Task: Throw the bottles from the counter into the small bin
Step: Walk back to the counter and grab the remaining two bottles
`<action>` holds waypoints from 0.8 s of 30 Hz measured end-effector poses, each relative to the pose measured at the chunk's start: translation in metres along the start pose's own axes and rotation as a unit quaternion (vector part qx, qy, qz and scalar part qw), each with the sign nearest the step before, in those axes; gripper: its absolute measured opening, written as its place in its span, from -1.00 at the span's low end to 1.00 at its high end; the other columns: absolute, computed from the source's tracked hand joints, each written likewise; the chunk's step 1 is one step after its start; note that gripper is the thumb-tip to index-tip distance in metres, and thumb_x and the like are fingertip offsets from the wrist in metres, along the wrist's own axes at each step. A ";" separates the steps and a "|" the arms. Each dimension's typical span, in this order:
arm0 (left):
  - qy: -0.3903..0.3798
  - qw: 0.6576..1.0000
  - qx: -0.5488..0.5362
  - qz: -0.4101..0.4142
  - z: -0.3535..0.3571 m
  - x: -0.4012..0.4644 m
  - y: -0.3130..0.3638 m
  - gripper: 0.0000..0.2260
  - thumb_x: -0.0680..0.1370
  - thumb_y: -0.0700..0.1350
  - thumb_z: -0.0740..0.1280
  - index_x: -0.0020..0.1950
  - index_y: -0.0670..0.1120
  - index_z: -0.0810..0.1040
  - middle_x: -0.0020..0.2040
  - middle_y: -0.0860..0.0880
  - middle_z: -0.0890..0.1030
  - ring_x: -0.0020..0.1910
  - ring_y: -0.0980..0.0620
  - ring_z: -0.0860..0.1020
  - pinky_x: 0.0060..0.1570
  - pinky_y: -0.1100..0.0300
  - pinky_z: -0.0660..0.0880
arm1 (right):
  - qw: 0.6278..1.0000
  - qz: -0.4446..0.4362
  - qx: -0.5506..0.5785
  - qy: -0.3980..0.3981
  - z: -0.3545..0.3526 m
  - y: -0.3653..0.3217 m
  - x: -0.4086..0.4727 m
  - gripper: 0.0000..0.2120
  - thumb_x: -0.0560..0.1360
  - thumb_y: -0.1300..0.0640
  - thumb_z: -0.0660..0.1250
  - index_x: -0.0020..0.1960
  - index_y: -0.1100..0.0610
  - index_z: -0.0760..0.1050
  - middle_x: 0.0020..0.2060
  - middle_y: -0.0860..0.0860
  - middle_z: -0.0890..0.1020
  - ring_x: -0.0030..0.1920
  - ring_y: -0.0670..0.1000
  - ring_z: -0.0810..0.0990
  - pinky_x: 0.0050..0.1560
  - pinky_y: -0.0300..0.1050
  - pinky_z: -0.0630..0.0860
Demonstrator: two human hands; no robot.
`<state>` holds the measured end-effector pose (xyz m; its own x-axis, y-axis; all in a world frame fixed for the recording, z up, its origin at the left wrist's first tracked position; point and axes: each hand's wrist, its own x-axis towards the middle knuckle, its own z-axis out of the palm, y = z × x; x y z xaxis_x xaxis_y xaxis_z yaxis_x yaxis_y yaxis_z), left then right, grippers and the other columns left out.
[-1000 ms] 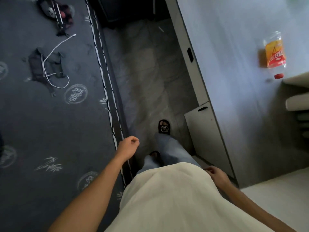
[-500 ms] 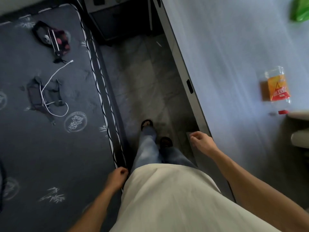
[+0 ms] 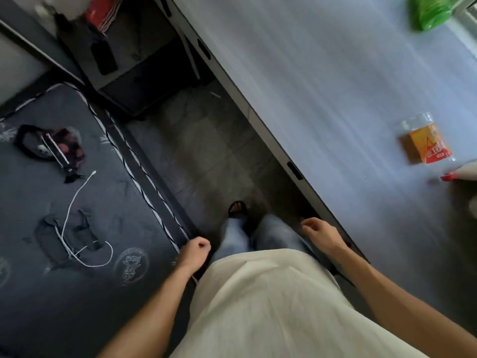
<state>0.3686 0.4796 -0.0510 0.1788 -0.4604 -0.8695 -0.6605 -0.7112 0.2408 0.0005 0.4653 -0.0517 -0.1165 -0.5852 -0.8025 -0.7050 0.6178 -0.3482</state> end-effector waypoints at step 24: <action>-0.075 0.942 0.300 0.131 -0.085 0.099 0.291 -0.90 0.51 0.05 0.32 -0.16 0.25 0.58 -0.12 0.14 0.71 -0.03 -0.01 0.67 0.12 0.02 0.58 | 0.925 0.129 0.320 0.161 -0.111 -0.004 0.050 -0.84 0.57 0.11 0.30 0.09 0.06 0.62 -0.09 -0.01 0.69 -0.07 0.03 0.66 -0.04 -0.12 0.50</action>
<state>0.2554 0.1819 -0.0303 -0.1224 -0.4664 -0.8760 -0.9692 -0.1341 0.2068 -0.0800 0.3754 -0.0368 -0.4984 -0.4369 -0.7488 -0.0789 0.8830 -0.4627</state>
